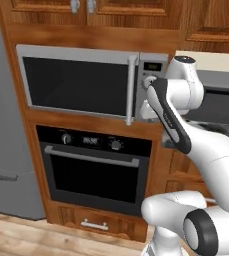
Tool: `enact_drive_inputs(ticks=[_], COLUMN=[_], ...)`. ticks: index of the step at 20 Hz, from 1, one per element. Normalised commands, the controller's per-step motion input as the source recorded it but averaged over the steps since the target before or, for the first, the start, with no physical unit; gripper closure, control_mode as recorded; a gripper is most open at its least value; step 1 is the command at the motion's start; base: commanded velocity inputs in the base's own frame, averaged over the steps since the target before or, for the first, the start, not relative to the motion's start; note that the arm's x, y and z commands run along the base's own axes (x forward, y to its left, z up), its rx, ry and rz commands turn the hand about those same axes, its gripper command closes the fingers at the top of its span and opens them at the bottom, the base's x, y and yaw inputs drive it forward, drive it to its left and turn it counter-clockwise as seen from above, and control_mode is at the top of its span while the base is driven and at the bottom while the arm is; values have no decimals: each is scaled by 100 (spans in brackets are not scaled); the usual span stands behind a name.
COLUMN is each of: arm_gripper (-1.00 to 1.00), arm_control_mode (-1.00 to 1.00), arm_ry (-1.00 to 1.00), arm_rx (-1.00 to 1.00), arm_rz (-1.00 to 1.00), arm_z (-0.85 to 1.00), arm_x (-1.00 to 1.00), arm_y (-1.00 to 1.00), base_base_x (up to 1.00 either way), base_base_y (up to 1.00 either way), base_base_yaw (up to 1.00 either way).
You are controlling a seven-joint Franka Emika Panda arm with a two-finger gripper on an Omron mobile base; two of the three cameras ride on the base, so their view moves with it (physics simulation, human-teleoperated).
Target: Take the baked cake out of the oven and place it on the plate for cooling. Then close the oven door.
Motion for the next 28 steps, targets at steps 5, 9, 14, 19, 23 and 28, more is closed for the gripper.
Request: enact_drive_inputs(ticks=[5, 9, 14, 19, 23, 28], arm_gripper=[-100, -100, -100, -100, -100, -100], arm_control_mode=[100, 100, 100, 100, 100, 100], arm_ry=[0, 0, 0, 0, 0, 0], arm_rx=[0, 0, 0, 0, 0, 0], arm_rz=[0, 0, 0, 0, 0, 0], arm_z=[0, 0, 0, 0, 0, 0], arm_x=[0, 0, 0, 0, 0, 0], arm_y=[0, 0, 0, 0, 0, 0], base_base_x=[0, 3, 17, 25, -5, -21], base_base_y=[-58, -54, -51, -60, -82, -73], base_base_yaw=[31, 30, 29, 25, 22, 18])
